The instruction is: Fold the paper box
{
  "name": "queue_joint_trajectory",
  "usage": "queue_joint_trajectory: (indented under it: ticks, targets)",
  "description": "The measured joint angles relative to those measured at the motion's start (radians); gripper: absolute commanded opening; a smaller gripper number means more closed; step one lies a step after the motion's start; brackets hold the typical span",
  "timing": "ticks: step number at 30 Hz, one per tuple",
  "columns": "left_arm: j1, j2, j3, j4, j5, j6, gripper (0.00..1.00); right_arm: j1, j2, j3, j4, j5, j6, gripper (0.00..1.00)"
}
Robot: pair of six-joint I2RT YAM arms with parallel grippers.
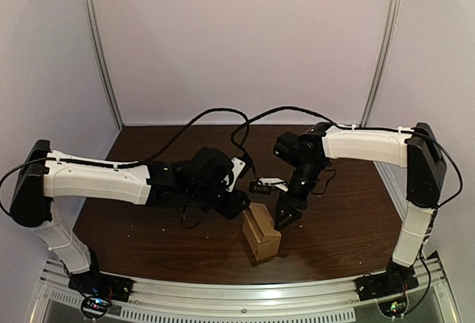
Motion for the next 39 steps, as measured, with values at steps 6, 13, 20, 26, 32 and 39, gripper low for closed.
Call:
queue_joint_trajectory:
  ticks: [6, 13, 20, 26, 32, 39]
  targets:
    - [0.000, -0.005, -0.014, 0.021, 0.001, 0.000, 0.37, 0.005, 0.005, 0.001, -0.001, 0.001, -0.002, 0.56]
    - [0.000, -0.053, -0.046, 0.065, 0.002, 0.003, 0.41, 0.001, -0.018, -0.002, 0.000, 0.024, -0.011, 0.58]
    - [0.000, -0.047, -0.027, 0.106, 0.001, 0.003, 0.43, -0.044, -0.166, -0.024, 0.003, 0.051, -0.027, 0.60]
    - [0.000, 0.043, 0.003, 0.119, 0.017, 0.004, 0.41, -0.053, -0.199, -0.061, 0.030, 0.043, -0.039, 0.60]
    - [0.000, 0.079, -0.008, 0.141, 0.037, 0.005, 0.40, -0.053, -0.201, -0.090, 0.053, 0.039, -0.047, 0.60]
    - [0.000, 0.082, -0.078, 0.256, 0.053, 0.005, 0.40, -0.015, -0.292, -0.237, 0.193, 0.120, -0.089, 0.42]
